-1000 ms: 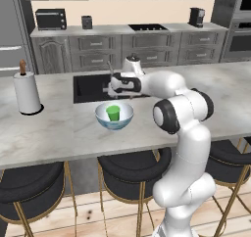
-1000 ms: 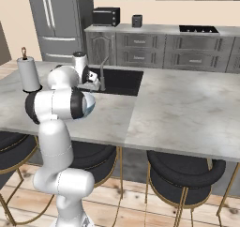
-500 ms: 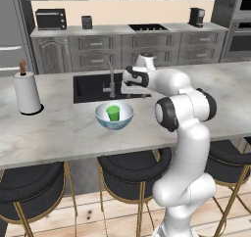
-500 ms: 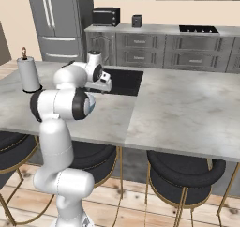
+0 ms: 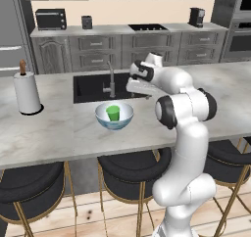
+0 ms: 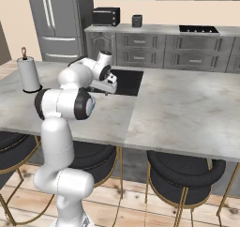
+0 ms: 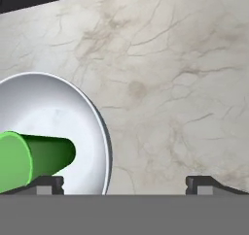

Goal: Place the cup inside the bowl on the dining table and move the bowl to any counter.

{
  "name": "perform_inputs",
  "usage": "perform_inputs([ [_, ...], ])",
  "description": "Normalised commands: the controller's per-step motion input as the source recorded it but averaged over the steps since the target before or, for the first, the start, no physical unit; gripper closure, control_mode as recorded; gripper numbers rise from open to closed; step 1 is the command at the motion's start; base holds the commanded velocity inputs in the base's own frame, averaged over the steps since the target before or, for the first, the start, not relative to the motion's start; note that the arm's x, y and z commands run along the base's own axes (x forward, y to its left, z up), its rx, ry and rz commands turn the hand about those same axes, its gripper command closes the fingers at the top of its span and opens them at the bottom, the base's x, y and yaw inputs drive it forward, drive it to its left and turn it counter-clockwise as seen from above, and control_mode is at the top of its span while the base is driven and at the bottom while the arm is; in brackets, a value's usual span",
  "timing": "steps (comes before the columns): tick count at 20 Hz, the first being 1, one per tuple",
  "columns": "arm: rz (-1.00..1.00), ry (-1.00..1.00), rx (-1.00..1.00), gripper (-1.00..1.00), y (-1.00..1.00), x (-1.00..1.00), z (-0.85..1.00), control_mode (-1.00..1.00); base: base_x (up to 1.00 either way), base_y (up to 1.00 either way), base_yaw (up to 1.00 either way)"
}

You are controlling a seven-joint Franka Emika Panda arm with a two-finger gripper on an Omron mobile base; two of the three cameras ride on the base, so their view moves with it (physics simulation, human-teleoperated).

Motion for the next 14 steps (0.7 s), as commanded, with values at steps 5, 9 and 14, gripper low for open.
perform_inputs([
  [5,0.00,0.11,0.11,-1.00,0.00,0.00,0.00,-1.00,0.00,0.00,0.00],
  [9,0.04,0.12,0.10,-1.00,0.00,0.00,0.00,-1.00,0.00,0.00,0.00],
  [14,0.11,0.07,0.02,-1.00,-0.01,0.04,0.00,-1.00,0.00,0.00,0.00],
])
